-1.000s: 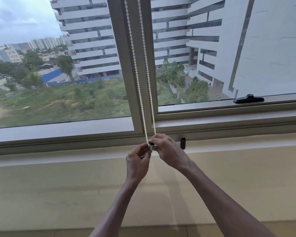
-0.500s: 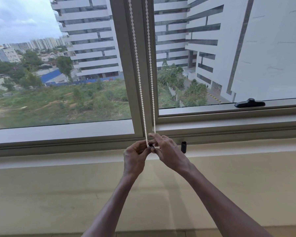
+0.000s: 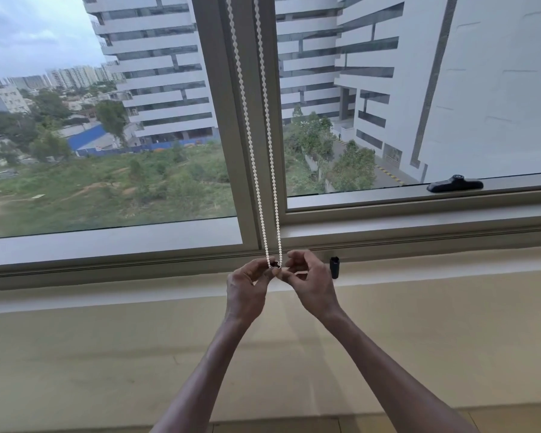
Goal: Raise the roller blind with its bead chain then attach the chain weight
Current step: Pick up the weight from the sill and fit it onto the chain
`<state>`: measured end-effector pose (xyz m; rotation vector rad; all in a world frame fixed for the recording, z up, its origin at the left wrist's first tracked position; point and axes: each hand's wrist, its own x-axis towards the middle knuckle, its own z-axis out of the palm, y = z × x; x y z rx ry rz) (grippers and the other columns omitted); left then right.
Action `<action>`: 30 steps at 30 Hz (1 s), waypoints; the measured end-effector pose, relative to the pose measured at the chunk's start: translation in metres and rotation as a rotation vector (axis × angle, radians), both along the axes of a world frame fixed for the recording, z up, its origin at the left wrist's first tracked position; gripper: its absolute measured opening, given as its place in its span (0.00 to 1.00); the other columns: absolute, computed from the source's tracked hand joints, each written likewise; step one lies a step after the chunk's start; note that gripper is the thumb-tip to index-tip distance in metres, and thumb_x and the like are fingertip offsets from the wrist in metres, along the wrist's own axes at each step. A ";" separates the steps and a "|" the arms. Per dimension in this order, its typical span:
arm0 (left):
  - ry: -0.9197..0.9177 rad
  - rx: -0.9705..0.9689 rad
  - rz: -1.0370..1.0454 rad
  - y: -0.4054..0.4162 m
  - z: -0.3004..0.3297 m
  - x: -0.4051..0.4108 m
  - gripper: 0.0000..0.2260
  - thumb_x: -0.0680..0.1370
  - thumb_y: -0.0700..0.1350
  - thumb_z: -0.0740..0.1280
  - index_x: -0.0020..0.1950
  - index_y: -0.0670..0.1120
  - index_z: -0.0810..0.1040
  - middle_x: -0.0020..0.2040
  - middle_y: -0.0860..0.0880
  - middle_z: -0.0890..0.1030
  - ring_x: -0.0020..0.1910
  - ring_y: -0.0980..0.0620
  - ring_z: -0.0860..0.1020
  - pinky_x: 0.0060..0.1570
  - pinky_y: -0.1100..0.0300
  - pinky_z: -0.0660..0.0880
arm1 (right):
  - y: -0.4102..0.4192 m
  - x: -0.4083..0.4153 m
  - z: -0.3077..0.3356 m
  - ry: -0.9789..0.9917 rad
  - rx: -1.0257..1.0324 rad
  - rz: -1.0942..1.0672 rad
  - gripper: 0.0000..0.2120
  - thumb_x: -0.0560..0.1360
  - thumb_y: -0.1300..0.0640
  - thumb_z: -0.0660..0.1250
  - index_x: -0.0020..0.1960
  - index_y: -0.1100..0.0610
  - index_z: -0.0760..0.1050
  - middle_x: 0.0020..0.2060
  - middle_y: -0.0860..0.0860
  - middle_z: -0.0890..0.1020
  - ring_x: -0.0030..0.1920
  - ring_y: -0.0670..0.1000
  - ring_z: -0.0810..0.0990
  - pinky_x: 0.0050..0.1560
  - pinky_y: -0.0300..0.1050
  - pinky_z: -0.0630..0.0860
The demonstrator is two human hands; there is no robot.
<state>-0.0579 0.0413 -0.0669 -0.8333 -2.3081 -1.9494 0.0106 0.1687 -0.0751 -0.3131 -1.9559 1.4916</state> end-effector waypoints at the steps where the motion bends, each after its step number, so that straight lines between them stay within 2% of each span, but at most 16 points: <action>1: 0.000 -0.017 -0.010 0.000 0.001 0.000 0.07 0.75 0.41 0.73 0.52 0.49 0.86 0.46 0.55 0.87 0.48 0.61 0.83 0.48 0.69 0.75 | 0.001 0.000 -0.002 -0.010 -0.135 0.064 0.17 0.68 0.56 0.79 0.54 0.57 0.78 0.45 0.51 0.84 0.46 0.47 0.83 0.47 0.38 0.80; 3: 0.017 -0.054 -0.025 -0.001 0.003 0.001 0.07 0.76 0.43 0.73 0.52 0.53 0.86 0.46 0.58 0.86 0.49 0.65 0.82 0.48 0.73 0.72 | 0.003 -0.001 -0.006 0.014 -0.382 0.194 0.15 0.70 0.62 0.77 0.55 0.59 0.79 0.48 0.56 0.86 0.50 0.49 0.84 0.49 0.39 0.80; 5: 0.052 -0.090 -0.022 0.000 0.004 0.001 0.07 0.76 0.45 0.72 0.52 0.54 0.86 0.47 0.59 0.86 0.51 0.65 0.81 0.50 0.72 0.73 | 0.004 -0.001 -0.010 0.028 -0.525 0.264 0.15 0.71 0.64 0.75 0.56 0.62 0.79 0.50 0.58 0.86 0.50 0.51 0.84 0.49 0.41 0.79; 8: 0.072 -0.119 0.005 0.004 0.005 0.001 0.07 0.76 0.44 0.72 0.53 0.52 0.86 0.50 0.56 0.85 0.52 0.59 0.81 0.52 0.64 0.76 | 0.002 -0.001 -0.014 0.019 -0.618 0.287 0.17 0.68 0.59 0.77 0.54 0.63 0.80 0.48 0.59 0.86 0.50 0.55 0.84 0.49 0.44 0.79; 12: 0.060 -0.152 -0.054 0.005 0.007 -0.002 0.06 0.74 0.46 0.74 0.51 0.54 0.86 0.49 0.56 0.85 0.50 0.56 0.83 0.50 0.60 0.78 | 0.005 0.000 -0.016 0.047 -0.590 0.270 0.14 0.67 0.57 0.76 0.51 0.61 0.80 0.45 0.57 0.86 0.46 0.53 0.83 0.49 0.43 0.79; 16: 0.065 -0.203 -0.086 0.007 0.014 -0.004 0.06 0.72 0.50 0.76 0.48 0.59 0.85 0.45 0.54 0.86 0.45 0.58 0.83 0.44 0.65 0.78 | 0.008 0.000 -0.018 0.048 -0.515 0.262 0.06 0.73 0.64 0.73 0.49 0.59 0.81 0.42 0.54 0.86 0.42 0.49 0.82 0.49 0.42 0.78; 21: -0.002 -0.240 -0.109 0.014 0.021 -0.006 0.04 0.72 0.47 0.75 0.43 0.56 0.87 0.43 0.53 0.85 0.42 0.60 0.82 0.40 0.71 0.73 | 0.014 0.002 -0.016 0.050 -0.507 0.278 0.11 0.71 0.66 0.74 0.52 0.62 0.78 0.43 0.55 0.86 0.45 0.50 0.84 0.48 0.41 0.79; 25: -0.099 -0.199 -0.098 0.019 0.022 -0.003 0.02 0.72 0.47 0.75 0.42 0.53 0.87 0.42 0.50 0.85 0.46 0.54 0.82 0.45 0.59 0.75 | 0.023 0.005 -0.013 0.043 -0.499 0.304 0.14 0.71 0.67 0.75 0.55 0.65 0.76 0.43 0.58 0.86 0.44 0.52 0.84 0.47 0.43 0.80; 28: -0.161 -0.124 -0.092 0.022 0.019 0.000 0.02 0.72 0.47 0.75 0.43 0.52 0.88 0.43 0.52 0.86 0.47 0.54 0.82 0.48 0.59 0.75 | 0.033 0.007 -0.012 0.018 -0.474 0.313 0.16 0.69 0.65 0.76 0.55 0.64 0.78 0.46 0.58 0.86 0.47 0.51 0.85 0.47 0.41 0.79; 30: -0.209 -0.075 -0.072 0.024 0.016 0.002 0.02 0.72 0.46 0.75 0.43 0.52 0.88 0.43 0.51 0.86 0.46 0.54 0.83 0.49 0.59 0.76 | 0.045 0.008 -0.012 0.004 -0.444 0.244 0.16 0.68 0.64 0.78 0.53 0.63 0.78 0.46 0.58 0.86 0.48 0.51 0.84 0.47 0.41 0.79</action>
